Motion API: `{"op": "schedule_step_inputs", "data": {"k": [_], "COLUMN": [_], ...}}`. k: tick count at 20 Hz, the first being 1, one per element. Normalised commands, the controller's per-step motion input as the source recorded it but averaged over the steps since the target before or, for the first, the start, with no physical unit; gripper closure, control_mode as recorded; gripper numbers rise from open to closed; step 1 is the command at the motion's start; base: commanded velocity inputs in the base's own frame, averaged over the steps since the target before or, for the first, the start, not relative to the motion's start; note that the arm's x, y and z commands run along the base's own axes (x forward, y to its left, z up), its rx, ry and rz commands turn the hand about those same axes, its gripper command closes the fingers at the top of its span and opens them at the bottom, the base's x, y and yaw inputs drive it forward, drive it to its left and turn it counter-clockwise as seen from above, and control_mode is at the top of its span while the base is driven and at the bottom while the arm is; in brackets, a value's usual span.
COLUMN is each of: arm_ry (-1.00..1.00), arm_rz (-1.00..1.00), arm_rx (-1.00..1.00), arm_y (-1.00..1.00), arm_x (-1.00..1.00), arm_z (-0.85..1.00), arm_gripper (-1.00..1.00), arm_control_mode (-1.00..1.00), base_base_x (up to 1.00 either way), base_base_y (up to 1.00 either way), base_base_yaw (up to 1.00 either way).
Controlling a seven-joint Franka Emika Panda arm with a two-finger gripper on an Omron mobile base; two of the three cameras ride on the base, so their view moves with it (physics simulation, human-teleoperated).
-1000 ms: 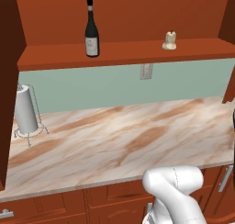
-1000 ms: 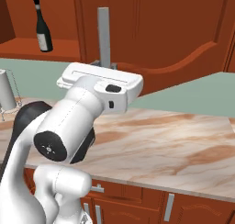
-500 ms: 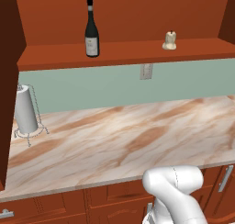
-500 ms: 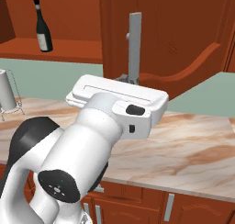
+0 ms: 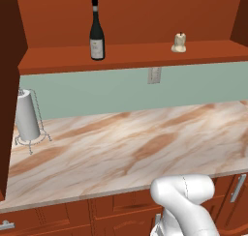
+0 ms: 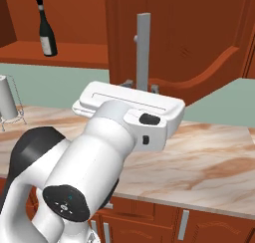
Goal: Get the candle and the wine from the cabinet and move them to the dining counter.
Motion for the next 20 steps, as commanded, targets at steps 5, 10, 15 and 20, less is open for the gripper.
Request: {"op": "schedule_step_inputs", "data": {"k": [5,10,15,20], "arm_ry": [0.00,0.00,0.00,-0.05], "arm_rz": [-0.08,-0.23,-0.31,-0.39], "arm_rx": [0.00,0.00,0.00,-0.03], "arm_y": [0.14,0.41,0.87,1.00], "arm_x": [-0.24,-0.79,-0.51,-0.04], "arm_z": [0.00,0.00,0.00,0.02], "arm_gripper": [-1.00,-1.00,-1.00,-1.00], "arm_control_mode": [-1.00,-1.00,-1.00,-1.00], "base_base_x": [0.00,0.00,0.00,0.00], "base_base_y": [0.00,0.00,0.00,0.00], "base_base_yaw": [0.00,0.00,0.00,0.00]}}
